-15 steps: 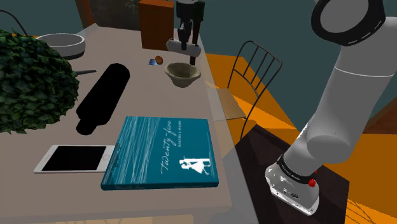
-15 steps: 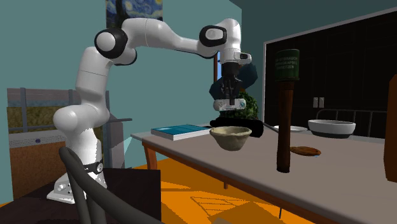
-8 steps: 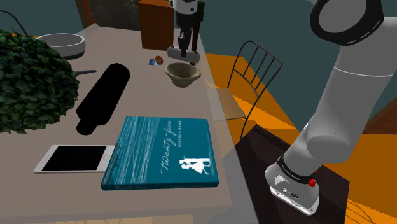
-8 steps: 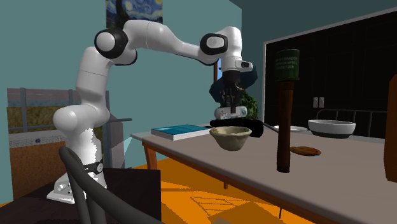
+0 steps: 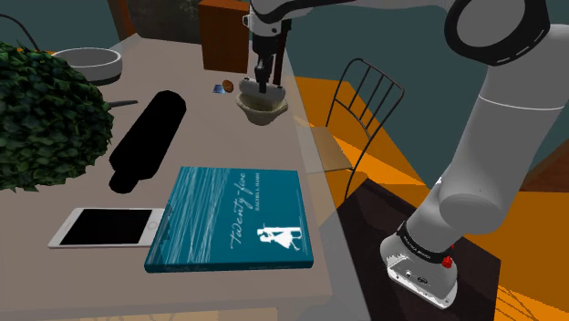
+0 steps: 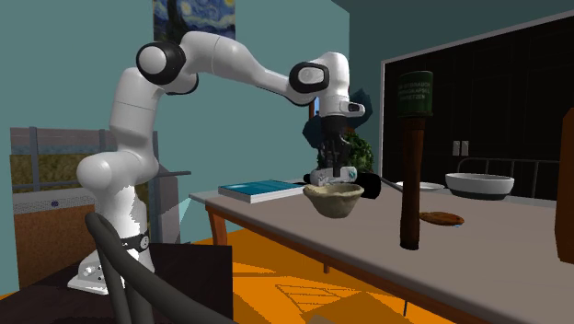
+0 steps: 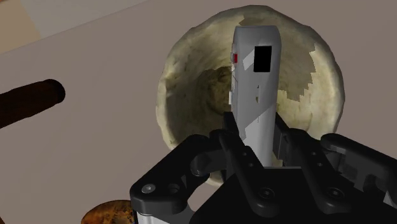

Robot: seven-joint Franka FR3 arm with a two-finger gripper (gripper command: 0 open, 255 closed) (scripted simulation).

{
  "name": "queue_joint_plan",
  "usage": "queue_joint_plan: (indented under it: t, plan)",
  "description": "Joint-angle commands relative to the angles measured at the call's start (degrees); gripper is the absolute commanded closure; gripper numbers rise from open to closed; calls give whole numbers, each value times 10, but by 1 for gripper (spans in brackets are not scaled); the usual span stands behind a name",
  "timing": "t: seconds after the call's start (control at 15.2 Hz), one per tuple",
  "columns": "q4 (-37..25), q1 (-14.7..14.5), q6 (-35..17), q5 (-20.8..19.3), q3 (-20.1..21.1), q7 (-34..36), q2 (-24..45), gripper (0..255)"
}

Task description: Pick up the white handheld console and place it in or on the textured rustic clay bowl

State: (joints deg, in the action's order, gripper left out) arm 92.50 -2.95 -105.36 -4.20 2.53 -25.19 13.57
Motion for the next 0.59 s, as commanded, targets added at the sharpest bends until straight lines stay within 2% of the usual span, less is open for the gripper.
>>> queue_joint_plan:
  t: [0.0,0.33,0.4,0.53]
  plan:
    - [3,0,-4,0,0,1,0,255]
    - [3,0,-4,0,0,1,0,255]
    - [3,0,-4,0,0,1,0,0]
    - [3,0,-4,0,0,1,0,0]
